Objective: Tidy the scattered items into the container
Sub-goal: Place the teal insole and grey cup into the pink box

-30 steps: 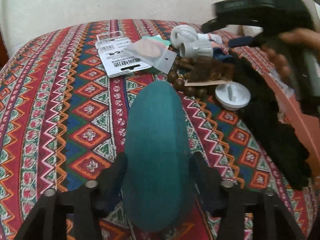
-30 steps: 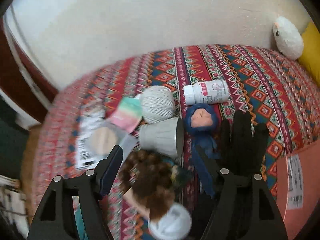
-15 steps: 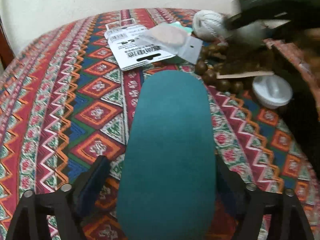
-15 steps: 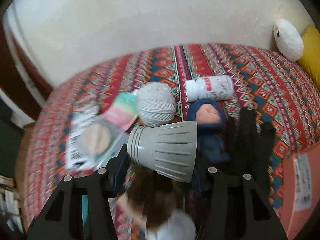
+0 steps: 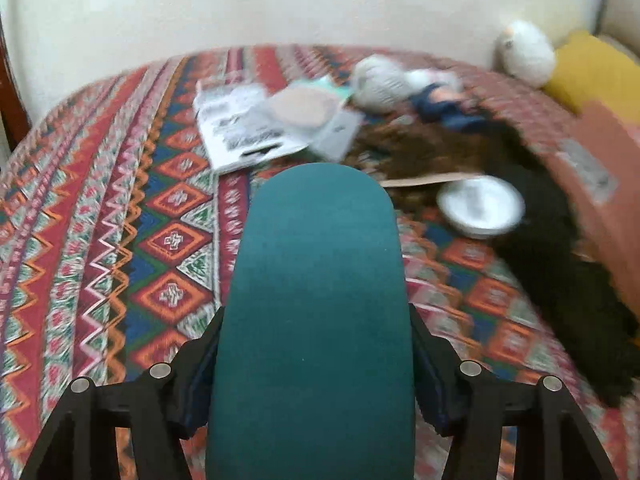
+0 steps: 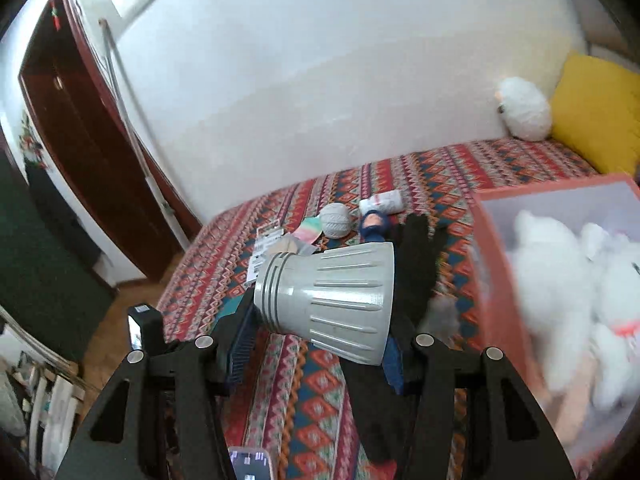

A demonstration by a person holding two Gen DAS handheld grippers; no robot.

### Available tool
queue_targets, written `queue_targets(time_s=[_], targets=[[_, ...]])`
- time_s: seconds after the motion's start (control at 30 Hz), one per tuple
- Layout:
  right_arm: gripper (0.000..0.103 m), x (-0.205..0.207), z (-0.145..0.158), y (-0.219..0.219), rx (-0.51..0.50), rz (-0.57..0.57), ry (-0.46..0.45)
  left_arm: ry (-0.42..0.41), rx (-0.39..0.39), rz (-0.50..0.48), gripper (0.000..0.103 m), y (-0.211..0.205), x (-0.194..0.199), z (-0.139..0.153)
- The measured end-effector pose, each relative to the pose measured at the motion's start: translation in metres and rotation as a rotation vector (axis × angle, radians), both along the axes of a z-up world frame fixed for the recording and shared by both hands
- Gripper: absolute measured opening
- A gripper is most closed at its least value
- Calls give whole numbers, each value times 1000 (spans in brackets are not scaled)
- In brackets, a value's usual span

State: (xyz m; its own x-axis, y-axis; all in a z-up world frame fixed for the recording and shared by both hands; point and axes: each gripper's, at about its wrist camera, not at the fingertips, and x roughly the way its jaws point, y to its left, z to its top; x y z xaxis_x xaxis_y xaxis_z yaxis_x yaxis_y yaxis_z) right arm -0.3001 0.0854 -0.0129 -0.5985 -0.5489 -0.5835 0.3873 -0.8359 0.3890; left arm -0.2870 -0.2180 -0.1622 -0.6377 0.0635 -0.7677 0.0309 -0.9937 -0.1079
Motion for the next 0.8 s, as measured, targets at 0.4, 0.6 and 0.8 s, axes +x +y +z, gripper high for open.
queue_targets(time_s=[0.4,0.6,0.8], targets=[[56,106,28,184,-100,-288,84,196,73,-398,67,181,43,147],[56,97,36,274,-135,-414,90,208,37,-587,67,315,2,175],[57,24,25,315,-112,-452,34,88,-43,-569,69,384,-57,127]])
